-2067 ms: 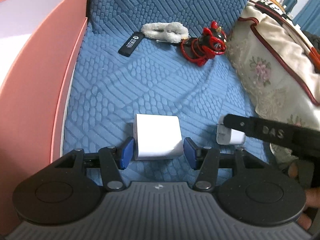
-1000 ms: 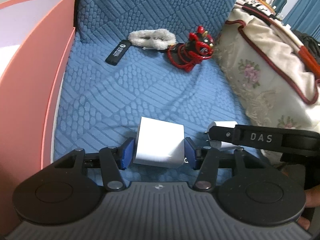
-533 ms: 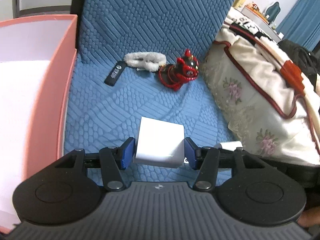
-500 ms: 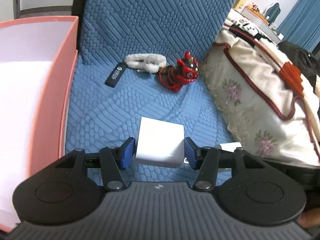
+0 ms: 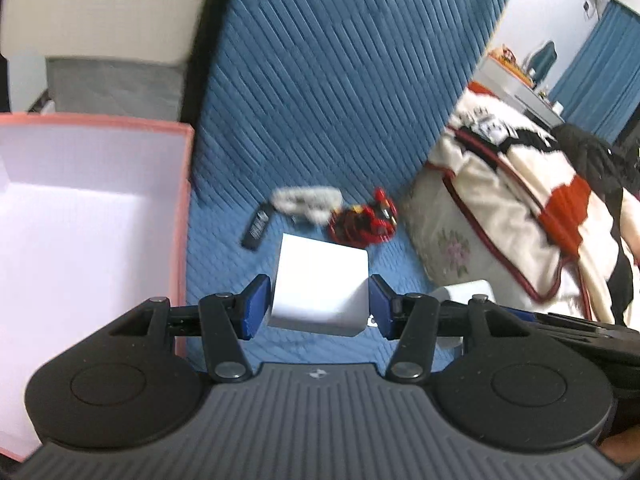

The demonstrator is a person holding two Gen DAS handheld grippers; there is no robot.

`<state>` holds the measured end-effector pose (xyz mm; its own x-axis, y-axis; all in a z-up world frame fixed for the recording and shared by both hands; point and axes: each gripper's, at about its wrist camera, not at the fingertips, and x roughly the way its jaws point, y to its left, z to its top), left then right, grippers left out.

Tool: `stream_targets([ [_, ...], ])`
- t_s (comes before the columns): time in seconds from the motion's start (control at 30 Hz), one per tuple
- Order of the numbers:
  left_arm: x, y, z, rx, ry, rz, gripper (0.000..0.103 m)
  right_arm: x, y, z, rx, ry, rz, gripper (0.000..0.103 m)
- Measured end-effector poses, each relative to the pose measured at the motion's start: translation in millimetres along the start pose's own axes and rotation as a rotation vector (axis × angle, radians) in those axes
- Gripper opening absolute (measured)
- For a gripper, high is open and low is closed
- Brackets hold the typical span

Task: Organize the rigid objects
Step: 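Lift the white cube charger with the left gripper toward the pink box, then lower the charger into the pink box and open the left gripper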

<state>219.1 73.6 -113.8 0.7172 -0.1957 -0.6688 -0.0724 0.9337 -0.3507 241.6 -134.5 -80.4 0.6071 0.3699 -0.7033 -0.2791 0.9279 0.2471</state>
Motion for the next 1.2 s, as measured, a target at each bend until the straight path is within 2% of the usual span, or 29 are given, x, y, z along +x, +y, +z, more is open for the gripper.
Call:
stream_targets([
  [0.27, -38, 31, 30, -0.037, -0.068, 0.011, 0.059, -18, 35, 29, -0.028, -0.069, 0.043, 0.05],
  [0.53, -72, 70, 50, -0.089, -0.129, 0.022, 0.059, -21, 90, 45, -0.113, -0.087, 0.09, 0.05],
  [0.67, -92, 97, 55, -0.107, -0.151, 0.052, 0.059, -17, 123, 47, -0.152, -0.085, 0.139, 0.05],
  [0.97, -114, 166, 49, -0.169, -0.144, 0.158, 0.059, 13, 189, 41, -0.239, -0.017, 0.202, 0.05],
  [1.2, -104, 209, 23, -0.219, -0.074, 0.21, 0.059, 55, 218, 16, -0.29, 0.096, 0.213, 0.05],
])
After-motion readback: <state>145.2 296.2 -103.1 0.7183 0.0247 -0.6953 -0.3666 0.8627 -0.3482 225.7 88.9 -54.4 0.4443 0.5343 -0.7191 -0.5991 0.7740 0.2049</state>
